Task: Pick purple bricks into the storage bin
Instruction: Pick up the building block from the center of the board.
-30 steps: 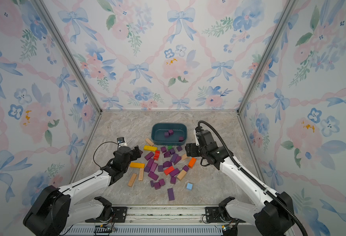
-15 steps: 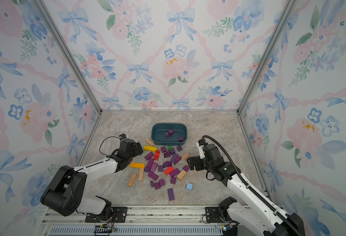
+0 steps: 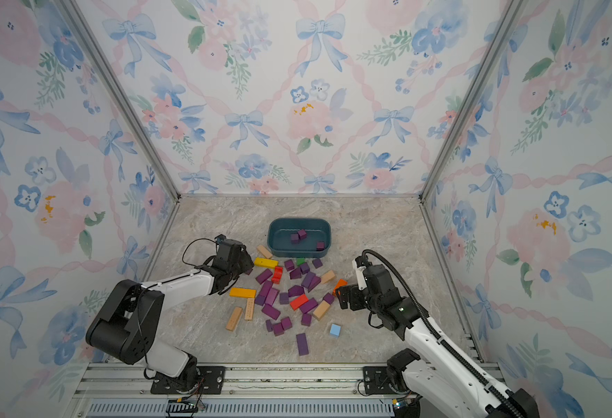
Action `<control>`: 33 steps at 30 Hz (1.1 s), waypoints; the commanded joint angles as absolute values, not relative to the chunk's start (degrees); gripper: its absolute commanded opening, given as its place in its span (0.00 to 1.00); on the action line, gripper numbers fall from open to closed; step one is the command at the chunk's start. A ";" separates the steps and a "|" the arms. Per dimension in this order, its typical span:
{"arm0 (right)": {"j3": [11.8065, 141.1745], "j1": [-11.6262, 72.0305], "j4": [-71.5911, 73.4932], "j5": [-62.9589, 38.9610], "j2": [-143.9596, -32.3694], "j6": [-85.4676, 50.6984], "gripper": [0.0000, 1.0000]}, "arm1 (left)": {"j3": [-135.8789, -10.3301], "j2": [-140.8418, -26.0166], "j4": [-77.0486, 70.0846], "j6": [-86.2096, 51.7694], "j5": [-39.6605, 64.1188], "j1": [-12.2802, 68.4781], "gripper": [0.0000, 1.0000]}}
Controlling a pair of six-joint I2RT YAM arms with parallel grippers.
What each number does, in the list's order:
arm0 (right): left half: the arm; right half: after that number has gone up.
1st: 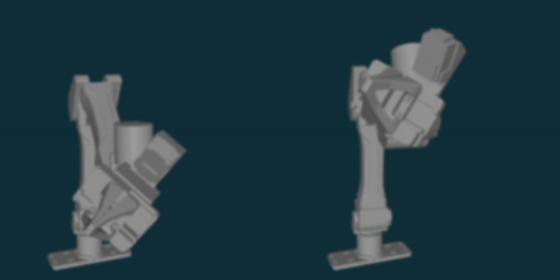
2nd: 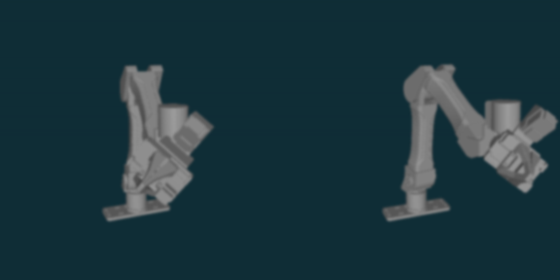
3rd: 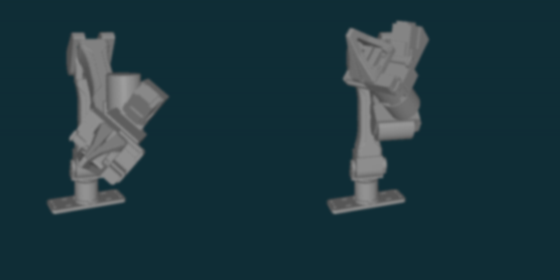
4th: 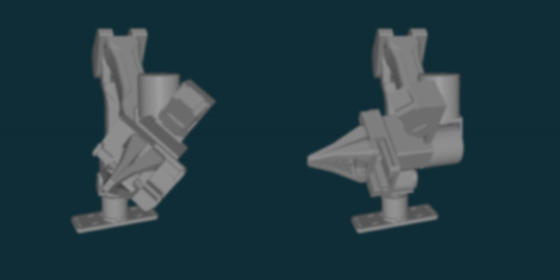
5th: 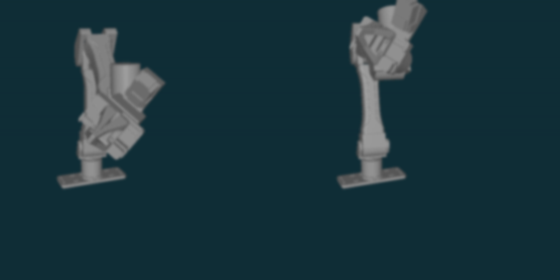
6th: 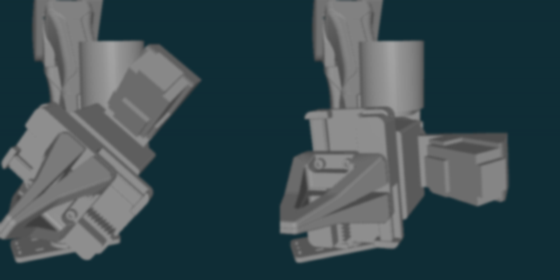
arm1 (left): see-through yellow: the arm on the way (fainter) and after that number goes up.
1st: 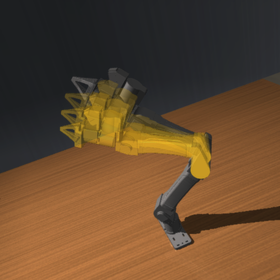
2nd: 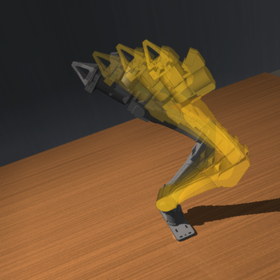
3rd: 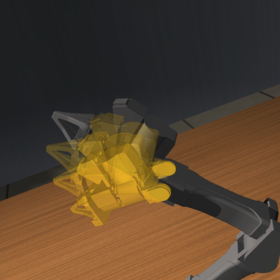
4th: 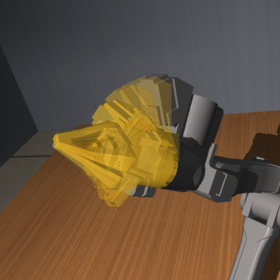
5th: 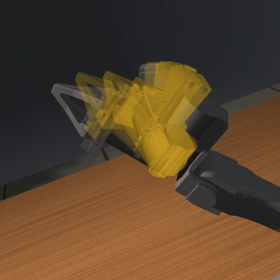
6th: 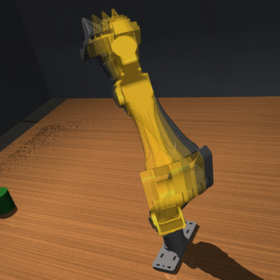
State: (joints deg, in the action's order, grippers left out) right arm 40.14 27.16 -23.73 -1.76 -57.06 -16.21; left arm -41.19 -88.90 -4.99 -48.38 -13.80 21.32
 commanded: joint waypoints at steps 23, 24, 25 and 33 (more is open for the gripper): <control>37.60 22.26 -21.97 -4.88 -56.95 -17.78 0.97 | -48.17 -98.35 1.12 -53.23 -21.07 20.30 0.51; 37.53 21.92 -21.97 -4.88 -56.86 -17.88 0.97 | -48.46 -98.75 1.28 -52.80 -21.37 20.19 0.48; 37.50 21.59 -22.04 -4.92 -56.82 -17.93 0.97 | -48.84 -99.14 1.40 -52.22 -21.58 20.15 0.46; 37.18 19.39 -22.41 -4.65 -56.90 -18.23 0.97 | -51.48 -103.46 2.44 -48.10 -22.36 20.13 0.39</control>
